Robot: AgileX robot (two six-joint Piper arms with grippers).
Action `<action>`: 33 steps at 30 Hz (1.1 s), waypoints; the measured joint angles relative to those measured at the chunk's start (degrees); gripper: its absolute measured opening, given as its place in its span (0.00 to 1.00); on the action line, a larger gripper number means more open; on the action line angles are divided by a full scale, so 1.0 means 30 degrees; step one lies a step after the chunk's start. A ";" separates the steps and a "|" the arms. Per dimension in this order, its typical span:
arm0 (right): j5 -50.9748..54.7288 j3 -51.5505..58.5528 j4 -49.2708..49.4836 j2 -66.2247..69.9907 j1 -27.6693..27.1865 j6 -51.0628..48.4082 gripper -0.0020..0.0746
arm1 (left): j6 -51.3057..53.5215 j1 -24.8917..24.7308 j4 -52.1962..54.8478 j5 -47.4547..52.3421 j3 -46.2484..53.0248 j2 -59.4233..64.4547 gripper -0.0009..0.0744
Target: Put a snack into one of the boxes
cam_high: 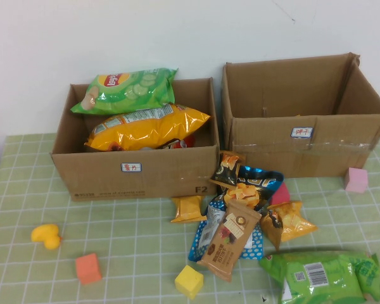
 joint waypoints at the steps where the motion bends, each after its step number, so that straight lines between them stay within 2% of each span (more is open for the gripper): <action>1: 0.0000 0.0000 0.0000 0.0000 0.0000 0.0000 0.02 | -0.0211 0.0000 0.0347 -0.0691 0.0637 -0.0232 0.01; 7: 0.0000 0.0000 0.0000 0.0000 0.0000 0.0000 0.02 | -0.0913 0.0000 0.1373 -0.4509 0.4870 -0.1216 0.01; 12: 0.0000 0.0000 0.0000 0.0000 0.0000 0.0000 0.02 | -0.3037 0.0000 0.1388 -0.5755 0.7150 -0.1906 0.01; 17: 0.0000 0.0000 0.0000 0.0000 0.0000 0.0000 0.02 | -0.3557 0.0494 0.1187 -0.5874 0.8559 -0.3085 0.01; 24: 0.0000 0.0000 0.0000 0.0000 0.0000 0.0000 0.02 | -0.3658 0.3699 0.0123 -0.5665 0.8842 -0.4715 0.01; 29: 0.0000 0.0000 0.0000 0.0000 0.0000 0.0000 0.02 | -0.2680 0.3819 -0.0130 -0.4072 0.8842 -0.4799 0.01; 33: 0.0000 0.0000 0.0000 0.0000 0.0000 0.0000 0.02 | -0.2269 0.2993 -0.0328 -0.3040 0.8806 -0.4833 0.01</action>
